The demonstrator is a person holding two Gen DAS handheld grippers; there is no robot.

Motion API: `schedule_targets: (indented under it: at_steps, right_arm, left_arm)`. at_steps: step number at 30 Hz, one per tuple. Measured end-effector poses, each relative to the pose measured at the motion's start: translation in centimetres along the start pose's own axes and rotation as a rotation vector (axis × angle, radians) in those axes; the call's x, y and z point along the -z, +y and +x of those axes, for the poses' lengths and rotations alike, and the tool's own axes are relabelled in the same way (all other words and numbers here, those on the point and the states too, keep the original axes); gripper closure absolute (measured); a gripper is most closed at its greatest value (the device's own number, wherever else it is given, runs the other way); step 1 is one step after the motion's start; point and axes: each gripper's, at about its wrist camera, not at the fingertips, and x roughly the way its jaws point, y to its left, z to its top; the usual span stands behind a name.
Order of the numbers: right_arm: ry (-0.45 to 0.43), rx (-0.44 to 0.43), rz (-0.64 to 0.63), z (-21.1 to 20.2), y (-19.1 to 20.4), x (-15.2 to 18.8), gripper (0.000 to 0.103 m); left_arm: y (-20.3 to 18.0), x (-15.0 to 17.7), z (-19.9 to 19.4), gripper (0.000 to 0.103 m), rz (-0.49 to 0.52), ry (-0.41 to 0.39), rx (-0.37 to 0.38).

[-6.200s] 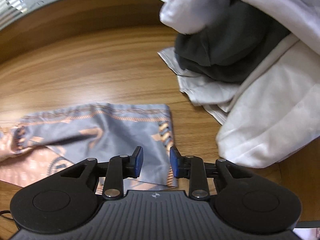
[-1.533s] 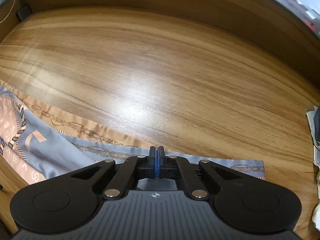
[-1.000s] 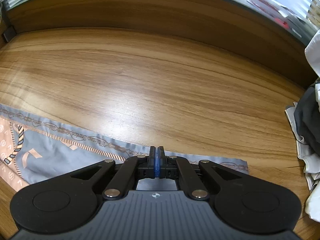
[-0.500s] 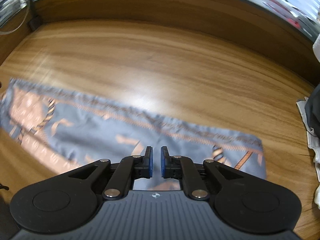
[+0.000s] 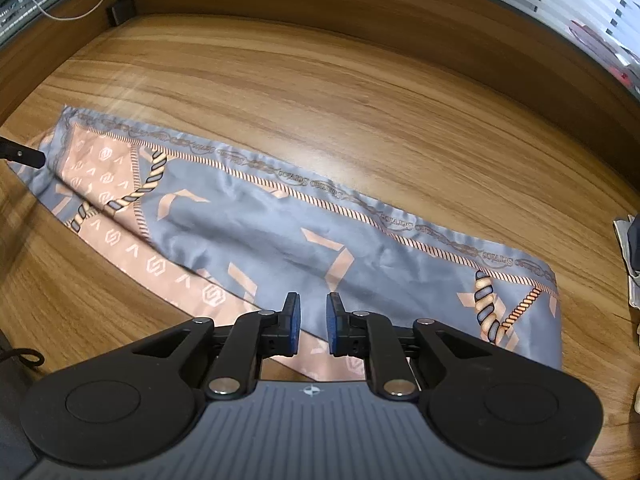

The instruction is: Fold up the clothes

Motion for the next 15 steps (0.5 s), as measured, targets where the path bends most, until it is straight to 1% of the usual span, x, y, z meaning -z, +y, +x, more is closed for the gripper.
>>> schedule_targets:
  at_steps: [3,8,11,15]
  right_arm:
    - [0.004,0.012,0.005,-0.3,0.0,0.2,0.087]
    - [0.015,0.024,0.019,-0.4,-0.3,0.6,0.087]
    - [0.023,0.029,0.020,-0.4,-0.2,0.7,0.087]
    - [0.029,0.035,0.022,-0.4,-0.2,0.6,0.087]
  left_arm:
    - [0.0,0.0,0.5,0.064,-0.005,0.001,0.011]
    - [-0.2,-0.4,1.2,0.063,-0.007,0.002,0.058]
    - [-0.5,-0.7,1.5,0.063,-0.002,-0.001,0.098]
    - [-0.7,-1.0,1.3,0.063,-0.010,-0.016,0.172]
